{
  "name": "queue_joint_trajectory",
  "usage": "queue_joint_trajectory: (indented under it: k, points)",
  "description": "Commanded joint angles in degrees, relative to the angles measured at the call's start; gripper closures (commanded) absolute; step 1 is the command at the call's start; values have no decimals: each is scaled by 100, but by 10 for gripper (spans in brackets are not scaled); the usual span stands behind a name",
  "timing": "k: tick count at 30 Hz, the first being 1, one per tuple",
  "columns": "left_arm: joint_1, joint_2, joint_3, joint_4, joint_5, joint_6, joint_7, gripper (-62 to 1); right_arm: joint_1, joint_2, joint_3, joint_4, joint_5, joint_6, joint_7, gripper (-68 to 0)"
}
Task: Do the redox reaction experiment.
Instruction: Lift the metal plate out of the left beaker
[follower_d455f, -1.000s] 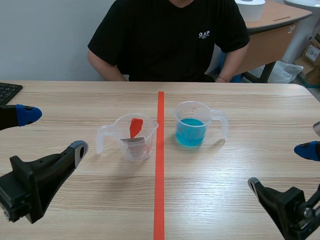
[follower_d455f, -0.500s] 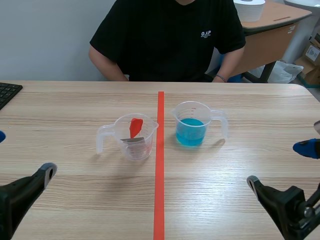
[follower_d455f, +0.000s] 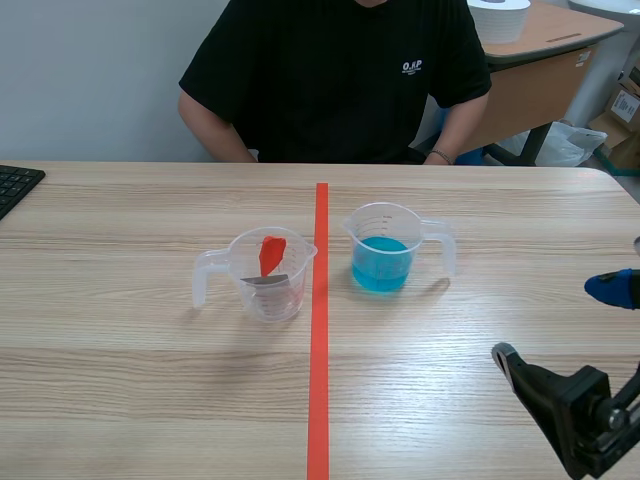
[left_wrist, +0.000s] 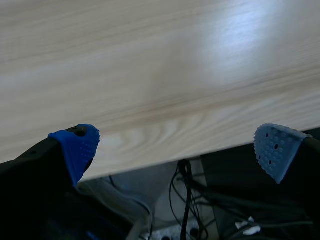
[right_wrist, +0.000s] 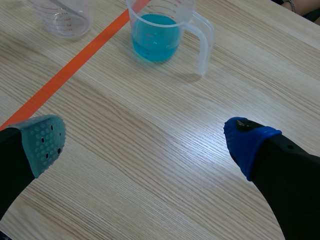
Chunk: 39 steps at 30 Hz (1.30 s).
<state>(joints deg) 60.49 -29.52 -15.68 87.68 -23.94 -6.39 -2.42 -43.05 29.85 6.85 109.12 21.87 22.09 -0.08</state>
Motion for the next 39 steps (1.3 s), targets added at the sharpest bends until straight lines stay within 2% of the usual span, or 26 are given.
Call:
queue_joint_trajectory:
  k: [1,6,9,13,17,23,31,35,39]
  points:
    - [63,109,-52,-92,-33,-13,-90,-623,37,15,22,96,31,4,116,-679]
    - [39,238,-42,-815,-31,-66,-214,-623,42,15,22,96,-122,22,221,-679]
    - [-11,232,24,-1113,-11,-234,-413,-623,120,15,20,96,-227,46,219,-679]
    - [-352,234,232,-1475,245,-389,-400,-623,293,15,-11,96,-240,57,219,-679]
    - [-785,232,564,-1867,280,-385,-358,-623,490,20,-184,96,-437,66,214,-679]
    - [-1241,267,885,-2295,280,-382,-358,-623,896,17,-721,94,-844,179,216,-679]
    - [-1368,507,929,-2546,258,-382,-361,-623,1585,35,-1528,74,-1130,372,216,-679]
    - [-1368,688,929,-2636,258,-380,-358,-623,2035,31,-1939,-195,-1213,531,284,-679]
    - [-1368,678,929,-2662,258,-380,-361,-623,2555,28,-2385,-688,-1239,612,623,-679]
